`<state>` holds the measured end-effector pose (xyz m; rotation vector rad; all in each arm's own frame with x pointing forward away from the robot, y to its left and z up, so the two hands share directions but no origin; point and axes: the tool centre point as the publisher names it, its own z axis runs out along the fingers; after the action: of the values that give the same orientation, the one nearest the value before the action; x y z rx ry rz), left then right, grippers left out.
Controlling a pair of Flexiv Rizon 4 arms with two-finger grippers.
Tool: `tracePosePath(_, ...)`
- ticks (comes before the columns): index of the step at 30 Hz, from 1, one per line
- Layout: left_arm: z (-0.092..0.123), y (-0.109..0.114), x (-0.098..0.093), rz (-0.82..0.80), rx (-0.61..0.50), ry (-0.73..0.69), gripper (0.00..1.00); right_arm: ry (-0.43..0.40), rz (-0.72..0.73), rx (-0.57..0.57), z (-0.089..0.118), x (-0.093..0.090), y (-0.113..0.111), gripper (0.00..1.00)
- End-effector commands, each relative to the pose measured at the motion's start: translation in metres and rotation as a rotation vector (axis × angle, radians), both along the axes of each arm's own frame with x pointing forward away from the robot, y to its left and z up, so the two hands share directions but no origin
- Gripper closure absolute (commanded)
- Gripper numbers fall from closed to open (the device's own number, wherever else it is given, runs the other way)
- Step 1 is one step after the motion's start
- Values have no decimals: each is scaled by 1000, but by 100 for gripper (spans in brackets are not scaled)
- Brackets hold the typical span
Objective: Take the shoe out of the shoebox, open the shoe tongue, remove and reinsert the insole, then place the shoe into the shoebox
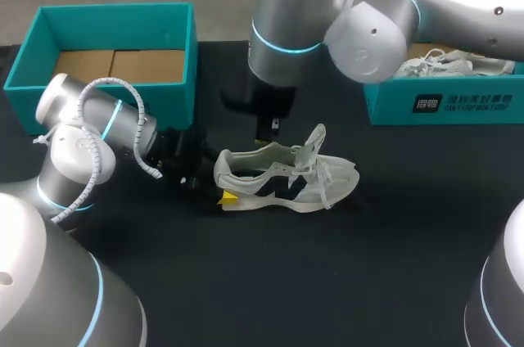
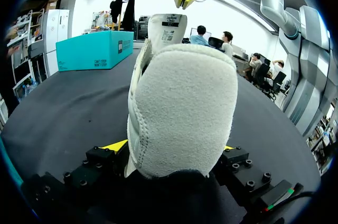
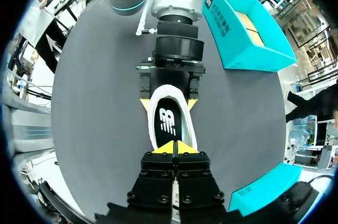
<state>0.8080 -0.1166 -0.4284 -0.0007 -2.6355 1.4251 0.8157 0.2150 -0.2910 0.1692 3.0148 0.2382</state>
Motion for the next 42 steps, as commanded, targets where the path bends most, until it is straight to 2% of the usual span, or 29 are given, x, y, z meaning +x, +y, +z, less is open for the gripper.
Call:
tracePosePath(1,-4,-1,1,-1,1,1,100,-6,-5,5,-22,-3,1,100)
tracePosePath(9,-4,-1,1,-1,1,1,100,14,0,-13,-40,-4,-4,100)
tracePosePath(21,-4,-1,1,-1,1,1,100,48,53,-83,-55,20,-9,100)
tracePosePath(29,-4,-1,1,-1,1,1,100,77,48,-133,-57,10,-22,100)
tracePosePath(33,-4,-1,1,-1,1,1,100,88,28,-106,-57,2,-22,100)
tracePosePath(42,-4,-1,1,-1,1,1,100,88,28,-106,-57,2,-22,100)
